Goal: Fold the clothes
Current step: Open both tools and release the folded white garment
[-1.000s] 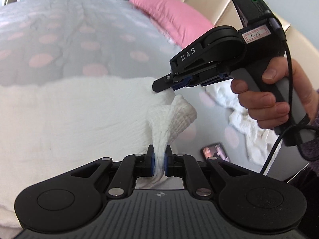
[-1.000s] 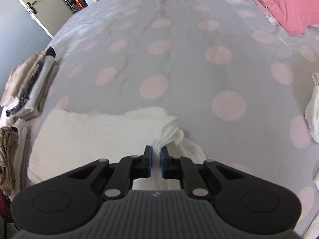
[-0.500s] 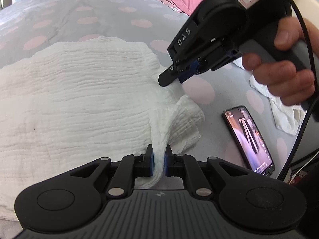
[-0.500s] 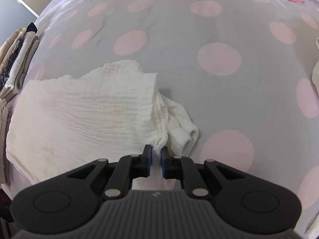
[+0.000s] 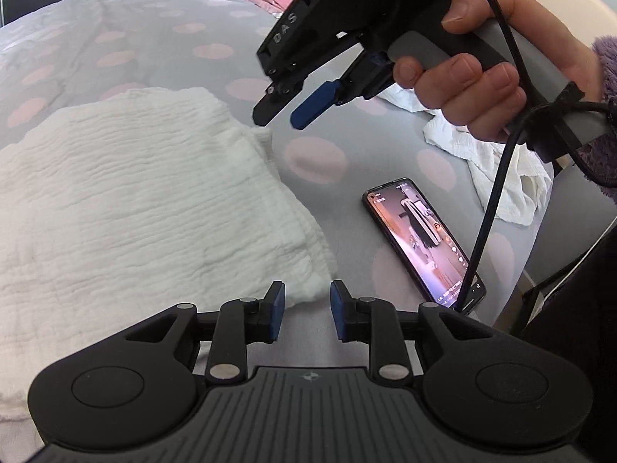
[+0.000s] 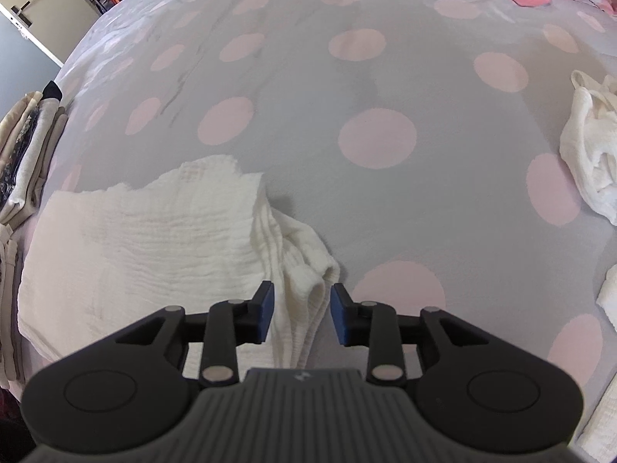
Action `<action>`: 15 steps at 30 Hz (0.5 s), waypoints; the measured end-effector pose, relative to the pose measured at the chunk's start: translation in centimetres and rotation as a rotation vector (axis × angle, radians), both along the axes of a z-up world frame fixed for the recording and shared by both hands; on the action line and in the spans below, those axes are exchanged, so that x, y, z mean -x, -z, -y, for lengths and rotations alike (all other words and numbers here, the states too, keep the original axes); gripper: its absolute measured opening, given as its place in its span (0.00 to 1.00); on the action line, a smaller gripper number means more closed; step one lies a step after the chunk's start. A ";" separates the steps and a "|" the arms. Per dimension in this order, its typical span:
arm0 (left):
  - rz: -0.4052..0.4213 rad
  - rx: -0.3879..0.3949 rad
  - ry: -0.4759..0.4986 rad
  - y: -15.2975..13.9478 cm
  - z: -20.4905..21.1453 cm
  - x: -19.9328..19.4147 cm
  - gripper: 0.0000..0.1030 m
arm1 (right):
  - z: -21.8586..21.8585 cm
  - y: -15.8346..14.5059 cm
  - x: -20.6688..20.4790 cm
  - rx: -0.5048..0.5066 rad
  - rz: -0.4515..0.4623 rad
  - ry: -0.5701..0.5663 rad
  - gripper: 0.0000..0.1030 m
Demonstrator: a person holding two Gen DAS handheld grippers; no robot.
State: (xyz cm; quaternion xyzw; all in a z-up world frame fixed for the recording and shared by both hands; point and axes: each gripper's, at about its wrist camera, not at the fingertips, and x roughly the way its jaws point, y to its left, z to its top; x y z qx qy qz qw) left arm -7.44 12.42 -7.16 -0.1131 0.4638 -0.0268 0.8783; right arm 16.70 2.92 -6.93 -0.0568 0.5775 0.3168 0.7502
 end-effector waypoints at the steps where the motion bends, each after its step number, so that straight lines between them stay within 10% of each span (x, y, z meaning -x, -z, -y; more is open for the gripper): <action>1: 0.000 -0.003 0.002 -0.1 0.0 0.2 0.22 | 0.0 0.0 0.1 -0.002 -0.003 -0.005 0.35; 15: -0.024 -0.243 -0.266 -4.4 -13.8 5.3 0.24 | 0.0 -1.8 -0.7 -0.139 0.008 0.051 0.36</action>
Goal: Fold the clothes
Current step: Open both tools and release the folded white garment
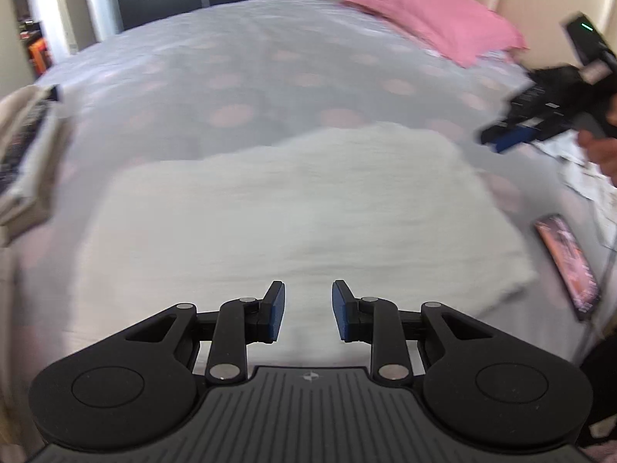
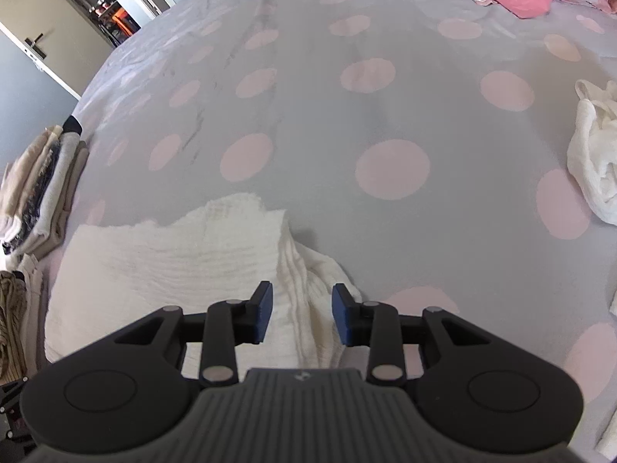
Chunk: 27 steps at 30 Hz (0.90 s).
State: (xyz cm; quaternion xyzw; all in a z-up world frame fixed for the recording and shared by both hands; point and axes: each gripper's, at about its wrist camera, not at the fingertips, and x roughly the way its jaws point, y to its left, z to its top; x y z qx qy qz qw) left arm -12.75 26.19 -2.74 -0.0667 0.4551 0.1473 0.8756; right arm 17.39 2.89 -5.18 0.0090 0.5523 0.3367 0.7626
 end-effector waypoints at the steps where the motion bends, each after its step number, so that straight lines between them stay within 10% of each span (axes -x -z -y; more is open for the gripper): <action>1: 0.001 -0.011 -0.029 -0.3 -1.4 0.1 0.24 | -0.2 -0.1 -0.3 -0.013 -0.007 0.012 0.37; 17: -0.003 0.001 -0.366 0.9 -16.4 0.1 0.25 | -5.0 4.6 -4.7 0.011 -0.207 0.165 0.42; 22: -0.055 -0.024 -0.353 2.1 -15.8 -0.6 0.25 | -5.7 3.6 -4.0 -0.029 -0.187 0.097 0.10; 27: -0.087 -0.042 -0.383 2.6 -15.9 -0.3 0.25 | -4.6 1.3 -3.0 -0.020 -0.094 0.113 0.07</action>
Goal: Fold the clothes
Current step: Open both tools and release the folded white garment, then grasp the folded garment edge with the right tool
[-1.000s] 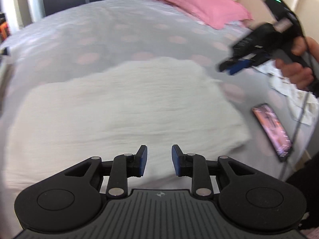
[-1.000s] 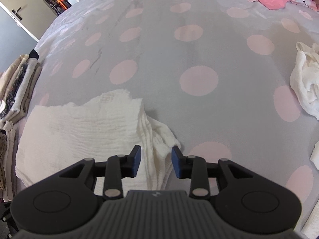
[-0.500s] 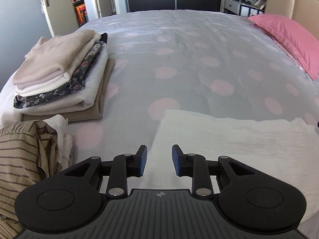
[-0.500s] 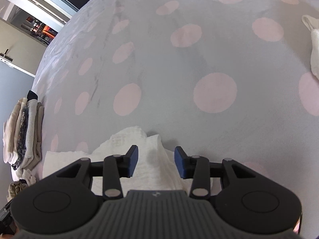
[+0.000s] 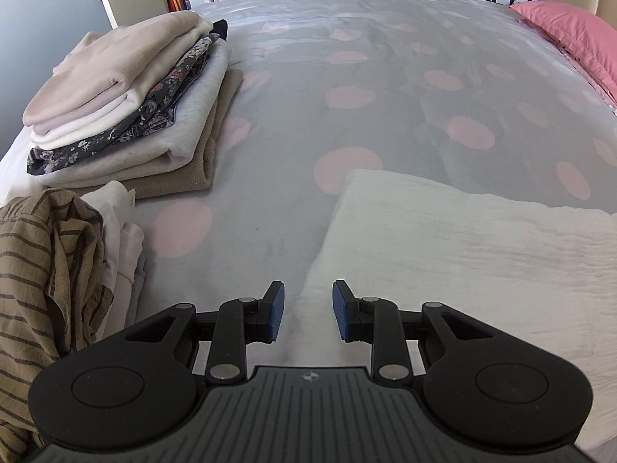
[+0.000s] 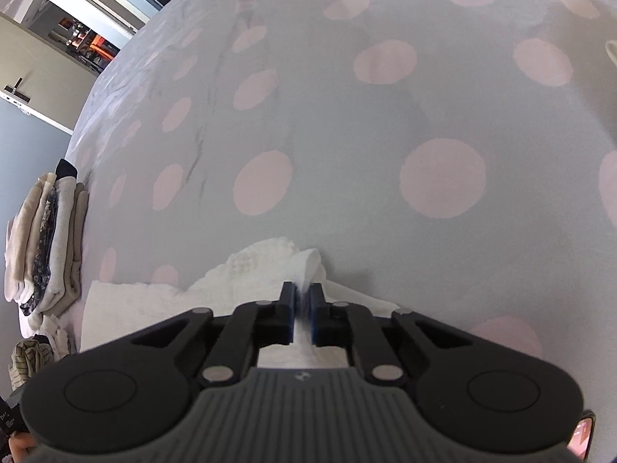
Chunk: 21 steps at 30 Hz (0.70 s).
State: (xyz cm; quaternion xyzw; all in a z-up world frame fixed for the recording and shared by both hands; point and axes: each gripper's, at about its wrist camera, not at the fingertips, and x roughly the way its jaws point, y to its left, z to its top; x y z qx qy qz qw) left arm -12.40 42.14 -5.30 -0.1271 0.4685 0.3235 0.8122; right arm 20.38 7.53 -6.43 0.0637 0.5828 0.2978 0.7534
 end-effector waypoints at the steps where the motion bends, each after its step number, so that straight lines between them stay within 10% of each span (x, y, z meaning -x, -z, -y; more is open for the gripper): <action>1: -0.004 0.003 -0.004 0.1 -0.1 0.1 0.25 | 0.5 -0.5 0.1 0.007 0.019 0.015 0.07; 13: 0.000 0.012 -0.034 -0.3 0.4 2.4 0.25 | 0.4 1.4 0.7 0.247 0.129 0.028 0.21; 21: -0.019 0.048 0.095 0.2 3.6 3.3 0.25 | 1.9 0.5 1.9 0.226 0.162 0.007 0.30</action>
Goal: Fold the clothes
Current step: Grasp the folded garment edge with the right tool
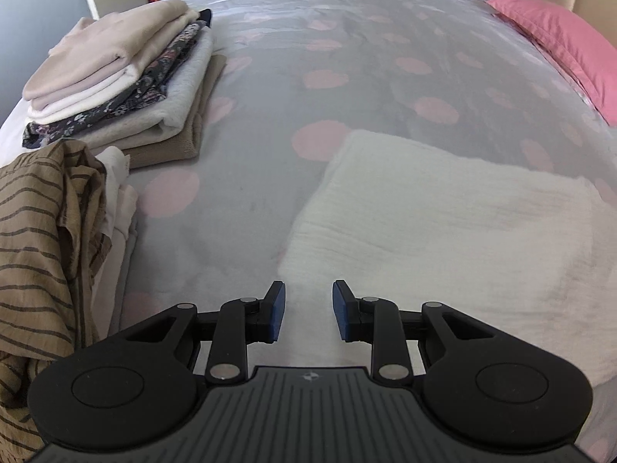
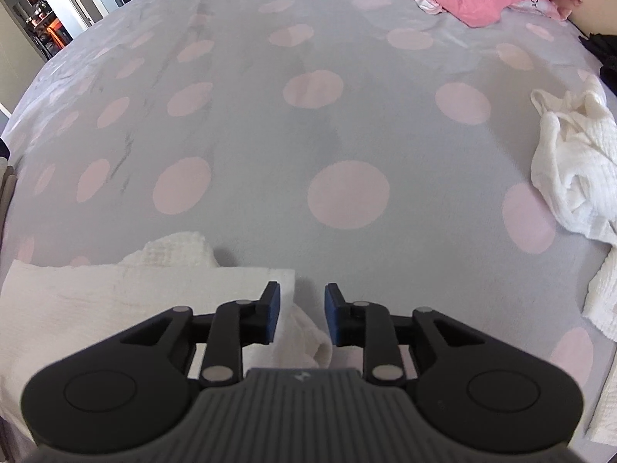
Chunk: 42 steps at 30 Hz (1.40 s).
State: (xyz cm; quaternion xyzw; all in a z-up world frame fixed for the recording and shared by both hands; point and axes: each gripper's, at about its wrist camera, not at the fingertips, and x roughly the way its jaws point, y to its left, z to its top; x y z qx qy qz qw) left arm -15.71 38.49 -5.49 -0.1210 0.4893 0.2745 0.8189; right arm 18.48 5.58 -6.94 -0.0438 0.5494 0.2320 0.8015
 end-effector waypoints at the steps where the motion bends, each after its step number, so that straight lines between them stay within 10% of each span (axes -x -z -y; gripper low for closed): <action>1: -0.036 -0.006 0.011 0.7 0.4 -0.2 0.25 | 0.3 0.0 0.2 -0.009 -0.011 -0.005 0.35; 5: -0.168 -0.024 0.016 3.2 0.9 -0.3 0.25 | 0.6 0.5 1.3 -0.028 -0.054 -0.051 0.43; 13: -0.146 -0.049 -0.046 1.7 1.1 0.4 0.25 | 2.0 2.5 2.6 -0.061 -0.164 -0.155 0.64; 21: -0.041 -0.078 -0.107 -0.6 2.0 0.0 0.25 | 0.7 5.7 2.1 -0.023 -0.202 -0.210 0.62; 28: -0.113 -0.081 -0.163 0.7 2.0 0.2 0.25 | -1.3 5.6 3.6 0.048 -0.112 -0.276 0.41; 42: -0.053 0.142 -0.375 2.9 -2.0 3.8 0.48 | -2.4 5.1 3.4 0.086 -0.105 -0.279 0.37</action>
